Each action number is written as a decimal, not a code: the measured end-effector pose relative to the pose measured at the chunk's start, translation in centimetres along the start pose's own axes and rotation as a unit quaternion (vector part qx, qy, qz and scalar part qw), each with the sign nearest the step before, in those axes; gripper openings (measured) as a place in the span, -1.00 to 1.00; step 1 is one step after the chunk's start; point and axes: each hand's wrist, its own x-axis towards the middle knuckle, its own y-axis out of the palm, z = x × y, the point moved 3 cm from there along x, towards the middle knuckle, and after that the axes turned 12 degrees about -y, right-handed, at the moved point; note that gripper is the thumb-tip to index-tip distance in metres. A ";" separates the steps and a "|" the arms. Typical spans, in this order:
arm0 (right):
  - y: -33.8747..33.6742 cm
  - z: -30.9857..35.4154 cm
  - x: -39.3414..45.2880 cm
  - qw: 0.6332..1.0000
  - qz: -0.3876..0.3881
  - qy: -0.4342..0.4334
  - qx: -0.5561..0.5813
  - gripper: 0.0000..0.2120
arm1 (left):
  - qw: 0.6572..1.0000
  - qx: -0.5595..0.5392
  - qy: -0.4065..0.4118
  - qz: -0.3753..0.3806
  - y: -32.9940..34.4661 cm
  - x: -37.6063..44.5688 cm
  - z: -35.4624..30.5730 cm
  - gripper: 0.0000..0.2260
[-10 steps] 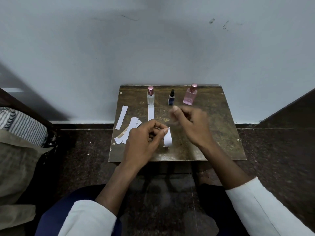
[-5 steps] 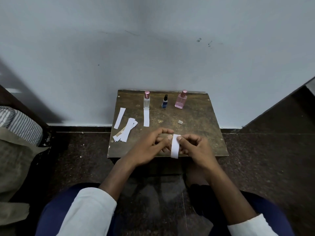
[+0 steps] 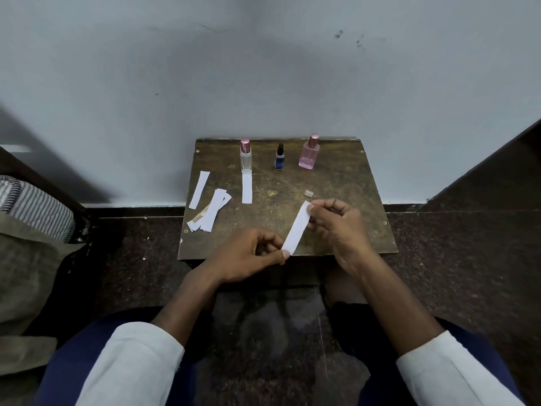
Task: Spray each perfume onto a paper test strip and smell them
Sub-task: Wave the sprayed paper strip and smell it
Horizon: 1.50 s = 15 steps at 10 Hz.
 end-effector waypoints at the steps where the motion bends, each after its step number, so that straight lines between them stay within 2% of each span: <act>1: -0.5 -0.4 0.9 1.000 -0.001 0.007 -0.027 -0.94 | 1.000 0.001 -0.005 -0.021 -0.1 0.4 0.6 -0.88; 3: -1.5 -0.2 1.6 0.997 0.021 0.012 -0.071 -0.92 | 0.997 0.017 -0.030 -0.066 -0.6 1.0 1.4 -0.88; 5: -2.3 1.4 1.0 0.985 0.067 -0.023 -0.154 -0.91 | 0.996 0.019 -0.044 -0.077 -0.5 0.5 1.0 -0.89; 6: -2.4 3.0 -0.4 0.968 0.113 -0.054 -0.216 -0.94 | 0.995 0.015 -0.043 -0.083 -0.6 -0.3 0.7 -0.89; 7: -2.4 4.8 -2.6 0.936 0.132 -0.090 -0.314 -0.98 | 0.994 -0.015 -0.037 -0.099 -0.6 -1.8 0.4 -0.91; 10: -1.7 11.1 -12.2 0.938 0.128 -0.100 -0.306 -0.96 | 0.973 -0.158 -0.012 -0.169 1.3 -10.9 -1.8 -0.89; 11: -1.3 13.5 -15.9 0.976 0.146 -0.097 -0.128 -0.89 | 0.945 -0.249 0.000 -0.210 2.3 -13.7 -1.8 -0.88; 12: -0.5 16.0 -19.2 0.872 0.320 0.034 0.369 -0.86 | 0.923 -0.298 -0.005 -0.242 3.6 -15.5 -1.0 -0.88; 13: -0.4 15.0 -19.4 0.767 0.344 0.084 0.535 -0.84 | 0.922 -0.298 -0.017 -0.248 4.2 -16.0 -0.4 -0.87; 14: -1.8 9.4 -17.9 0.984 0.172 0.023 0.038 -0.84 | 0.930 -0.240 -0.024 -0.278 4.3 -16.1 -0.6 -0.89; 15: -3.8 5.1 -17.1 0.873 0.082 -0.086 -0.474 -0.84 | 0.938 0.007 -0.007 -0.346 3.6 -15.9 0.0 -0.85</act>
